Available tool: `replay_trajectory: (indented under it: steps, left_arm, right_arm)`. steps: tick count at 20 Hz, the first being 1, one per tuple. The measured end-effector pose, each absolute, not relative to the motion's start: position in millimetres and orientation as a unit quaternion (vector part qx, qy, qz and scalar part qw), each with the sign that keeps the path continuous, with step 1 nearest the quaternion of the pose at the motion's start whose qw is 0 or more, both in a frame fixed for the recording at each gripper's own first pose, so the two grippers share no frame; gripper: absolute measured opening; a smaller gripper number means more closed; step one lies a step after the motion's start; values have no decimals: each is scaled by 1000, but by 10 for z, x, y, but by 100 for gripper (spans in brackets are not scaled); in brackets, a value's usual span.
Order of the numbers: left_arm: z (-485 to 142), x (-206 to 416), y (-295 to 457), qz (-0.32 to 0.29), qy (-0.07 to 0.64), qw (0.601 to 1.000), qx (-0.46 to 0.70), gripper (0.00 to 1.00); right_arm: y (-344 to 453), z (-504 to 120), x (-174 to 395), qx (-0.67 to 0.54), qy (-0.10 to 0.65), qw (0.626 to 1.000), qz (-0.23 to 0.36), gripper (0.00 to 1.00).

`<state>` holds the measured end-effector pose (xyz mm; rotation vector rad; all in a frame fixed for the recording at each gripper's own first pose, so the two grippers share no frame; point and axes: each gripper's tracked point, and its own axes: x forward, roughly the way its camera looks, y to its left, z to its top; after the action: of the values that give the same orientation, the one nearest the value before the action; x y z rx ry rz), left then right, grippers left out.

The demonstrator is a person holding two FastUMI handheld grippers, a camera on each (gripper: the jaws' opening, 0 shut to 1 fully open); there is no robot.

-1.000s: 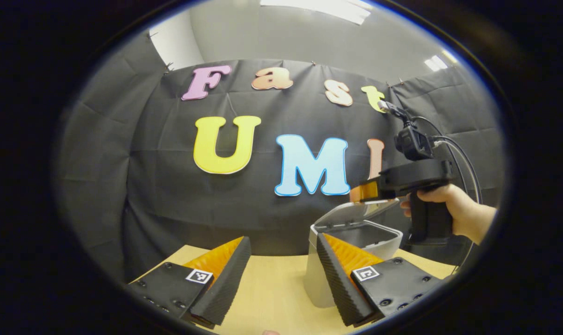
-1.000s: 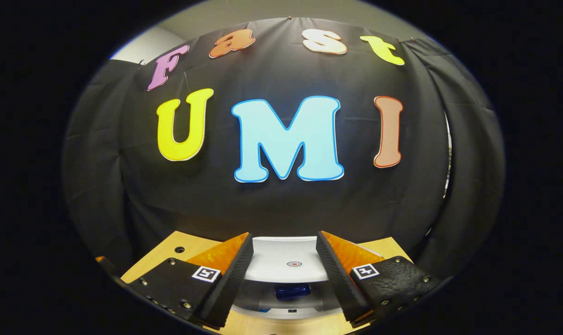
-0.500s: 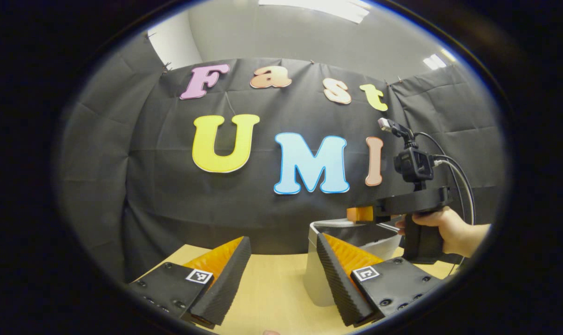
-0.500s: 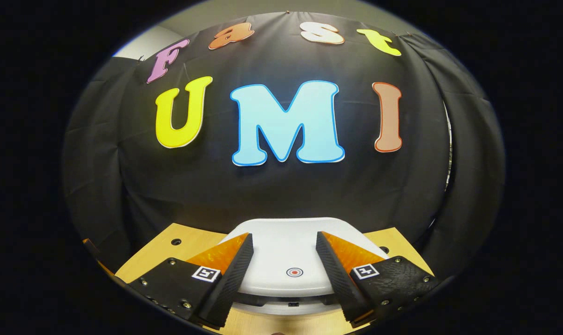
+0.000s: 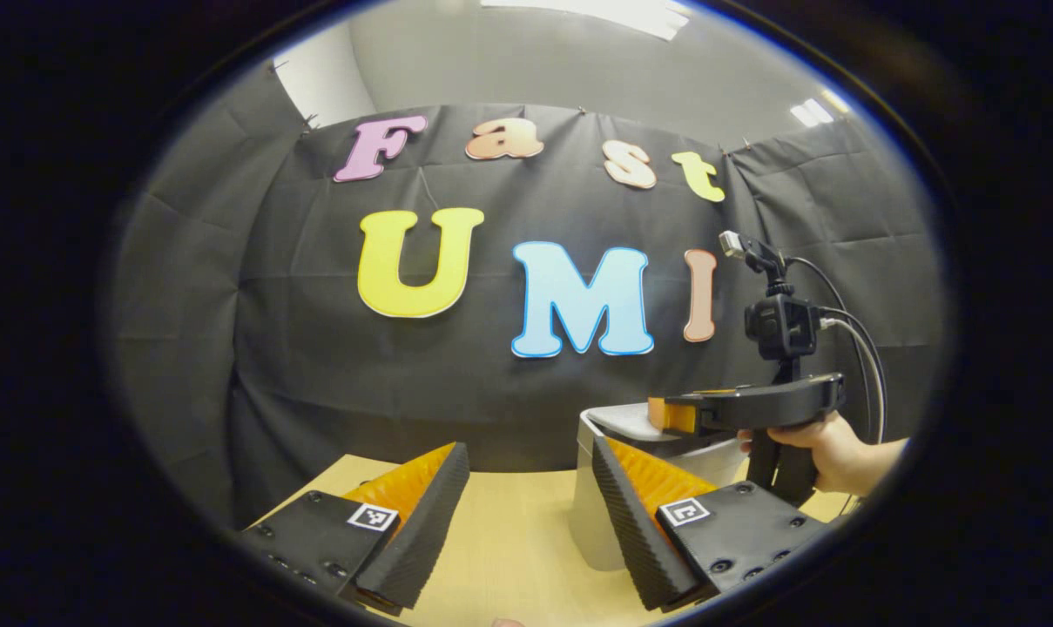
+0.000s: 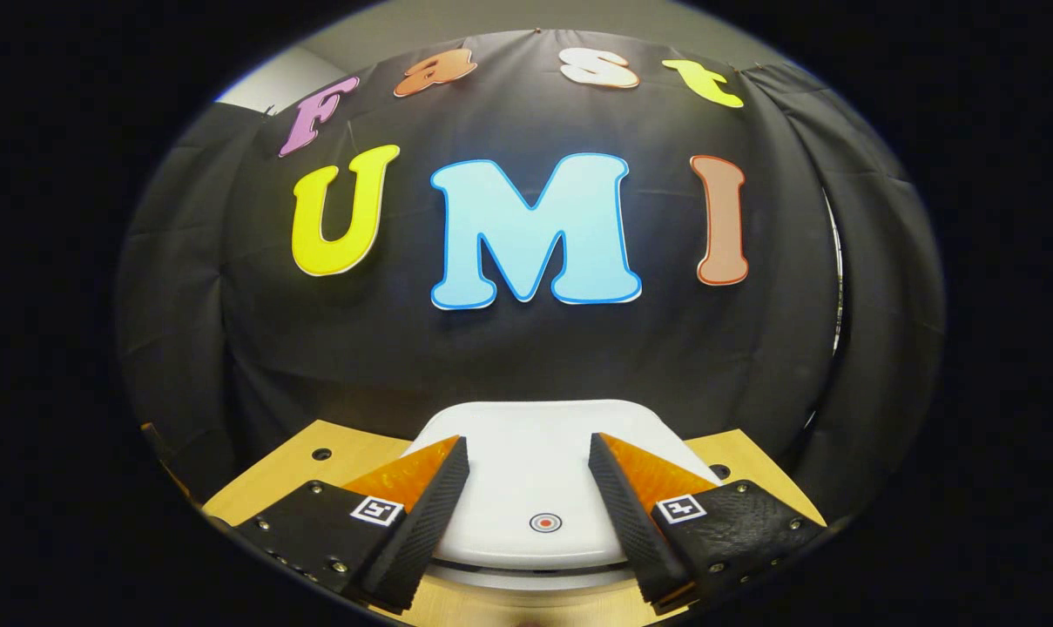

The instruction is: Press the lid of the desktop garbage bin to open it, pick up the crumpled paper on the desktop and throw it into the bin, then pick up the pop can on the desktop and drop it into the bin, and finally close the garbage bin lid.

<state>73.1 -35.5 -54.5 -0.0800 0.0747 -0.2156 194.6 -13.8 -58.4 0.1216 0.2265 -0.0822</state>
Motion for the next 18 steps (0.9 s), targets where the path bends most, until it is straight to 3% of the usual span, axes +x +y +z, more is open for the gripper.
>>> replay_trajectory:
  steps: [18]
  left_arm:
    - [-568, 706, -424, -93, 43, 994, -38, 95]
  right_arm:
    - [-121, -672, 1935, 42, 55, 997, -32, 92]
